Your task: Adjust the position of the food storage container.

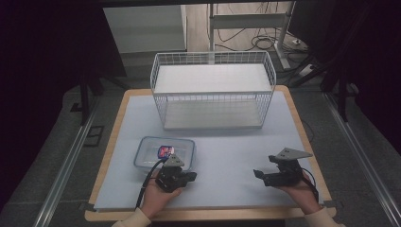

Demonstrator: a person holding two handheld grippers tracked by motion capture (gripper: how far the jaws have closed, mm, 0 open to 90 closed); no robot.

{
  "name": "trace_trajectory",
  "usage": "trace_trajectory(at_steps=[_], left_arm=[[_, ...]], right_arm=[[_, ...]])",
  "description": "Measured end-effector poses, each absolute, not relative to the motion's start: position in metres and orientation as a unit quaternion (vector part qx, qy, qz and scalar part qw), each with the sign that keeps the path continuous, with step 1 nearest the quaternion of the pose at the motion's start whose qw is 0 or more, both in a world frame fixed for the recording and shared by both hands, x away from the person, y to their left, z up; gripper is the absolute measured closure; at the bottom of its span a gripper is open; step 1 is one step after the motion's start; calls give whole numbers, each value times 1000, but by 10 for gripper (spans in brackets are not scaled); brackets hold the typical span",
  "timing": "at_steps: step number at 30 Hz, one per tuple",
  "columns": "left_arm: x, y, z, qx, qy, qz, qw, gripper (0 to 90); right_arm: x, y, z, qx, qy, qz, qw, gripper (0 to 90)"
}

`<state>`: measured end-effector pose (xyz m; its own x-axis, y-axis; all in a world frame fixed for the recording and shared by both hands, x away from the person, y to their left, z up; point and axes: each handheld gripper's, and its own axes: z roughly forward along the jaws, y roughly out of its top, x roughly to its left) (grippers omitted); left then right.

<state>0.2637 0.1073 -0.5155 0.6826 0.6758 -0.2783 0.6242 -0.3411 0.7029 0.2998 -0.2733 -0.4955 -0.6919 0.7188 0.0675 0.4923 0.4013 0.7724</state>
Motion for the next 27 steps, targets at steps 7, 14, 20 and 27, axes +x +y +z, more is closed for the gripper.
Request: trace_trajectory(at_steps=[7, 14, 20, 27], left_arm=[[256, 115, -512, 812, 396, 24, 427, 892], [237, 165, -476, 783, 407, 75, 465, 896], [253, 236, -468, 732, 483, 132, 462, 899], [276, 299, -498, 692, 567, 135, 426, 900]], right_arm=[[299, -273, -495, 364, 826, 406, 140, 146], [298, -274, -495, 365, 826, 406, 141, 147], [298, -274, -494, 365, 825, 407, 142, 147], [299, -272, -496, 365, 828, 402, 141, 147]])
